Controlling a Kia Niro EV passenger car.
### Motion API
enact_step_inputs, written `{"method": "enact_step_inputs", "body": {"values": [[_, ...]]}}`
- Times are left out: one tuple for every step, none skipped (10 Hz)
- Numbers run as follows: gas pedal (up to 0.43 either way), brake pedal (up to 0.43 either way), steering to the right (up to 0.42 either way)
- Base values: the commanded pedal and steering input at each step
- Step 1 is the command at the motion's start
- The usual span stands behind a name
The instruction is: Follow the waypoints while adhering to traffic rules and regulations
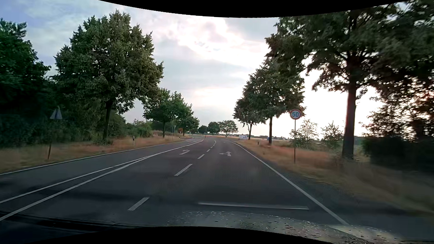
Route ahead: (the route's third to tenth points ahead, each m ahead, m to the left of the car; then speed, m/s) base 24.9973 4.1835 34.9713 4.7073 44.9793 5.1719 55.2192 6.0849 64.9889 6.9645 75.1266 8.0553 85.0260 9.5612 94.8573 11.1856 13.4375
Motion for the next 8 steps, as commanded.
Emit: {"method": "enact_step_inputs", "body": {"values": [[0.000,0.000,-0.007],[0.000,0.000,-0.007],[0.000,0.000,-0.007],[0.000,0.000,-0.007],[0.000,0.000,-0.007],[0.000,0.000,-0.008],[0.000,0.000,-0.008],[0.000,0.000,-0.009]]}}
